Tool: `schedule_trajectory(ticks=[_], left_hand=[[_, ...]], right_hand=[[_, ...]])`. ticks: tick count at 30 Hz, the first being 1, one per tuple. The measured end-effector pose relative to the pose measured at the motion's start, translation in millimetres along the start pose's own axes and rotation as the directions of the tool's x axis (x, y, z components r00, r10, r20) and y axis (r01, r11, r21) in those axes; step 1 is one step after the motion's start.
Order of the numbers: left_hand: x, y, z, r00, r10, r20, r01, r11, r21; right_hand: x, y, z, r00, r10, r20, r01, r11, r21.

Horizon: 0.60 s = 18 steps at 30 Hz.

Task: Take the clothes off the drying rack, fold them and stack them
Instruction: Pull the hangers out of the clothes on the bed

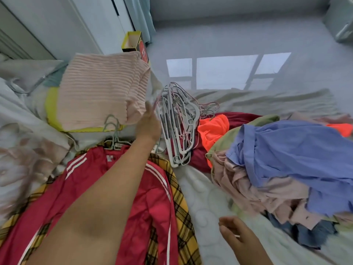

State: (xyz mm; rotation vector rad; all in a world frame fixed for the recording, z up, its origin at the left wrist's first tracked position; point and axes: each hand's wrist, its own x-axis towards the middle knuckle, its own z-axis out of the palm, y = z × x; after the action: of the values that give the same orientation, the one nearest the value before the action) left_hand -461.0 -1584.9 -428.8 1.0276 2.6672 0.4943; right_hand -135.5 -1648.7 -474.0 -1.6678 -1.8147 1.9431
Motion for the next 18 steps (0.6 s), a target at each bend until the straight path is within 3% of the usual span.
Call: schedule_trajectory(ticks=[4, 7, 9, 13, 18], left_hand=[[29, 13, 44, 0.953, 0.014, 0.303, -0.046, 0.994, 0.098], [-14, -41, 85, 0.888, -0.021, 0.460, 0.046, 0.998, -0.044], [-67, -93, 96, 0.822, -0.070, 0.566, 0.116, 0.992, -0.045], [-188, -202, 89, 0.750, -0.230, 0.620, 0.396, 0.907, -0.143], [-276, -300, 63, 0.670, -0.439, 0.598, 0.698, 0.648, -0.305]], right_hand=[[22, -28, 15, 0.996, -0.090, 0.013, 0.091, 0.995, -0.044], [46, -49, 34, 0.982, -0.189, 0.010, 0.189, 0.976, -0.105], [67, -58, 56, 0.973, -0.230, 0.033, 0.232, 0.957, -0.172], [121, -64, 118, 0.959, -0.250, 0.130, 0.281, 0.888, -0.363], [176, -76, 206, 0.897, -0.311, 0.314, 0.438, 0.723, -0.534]])
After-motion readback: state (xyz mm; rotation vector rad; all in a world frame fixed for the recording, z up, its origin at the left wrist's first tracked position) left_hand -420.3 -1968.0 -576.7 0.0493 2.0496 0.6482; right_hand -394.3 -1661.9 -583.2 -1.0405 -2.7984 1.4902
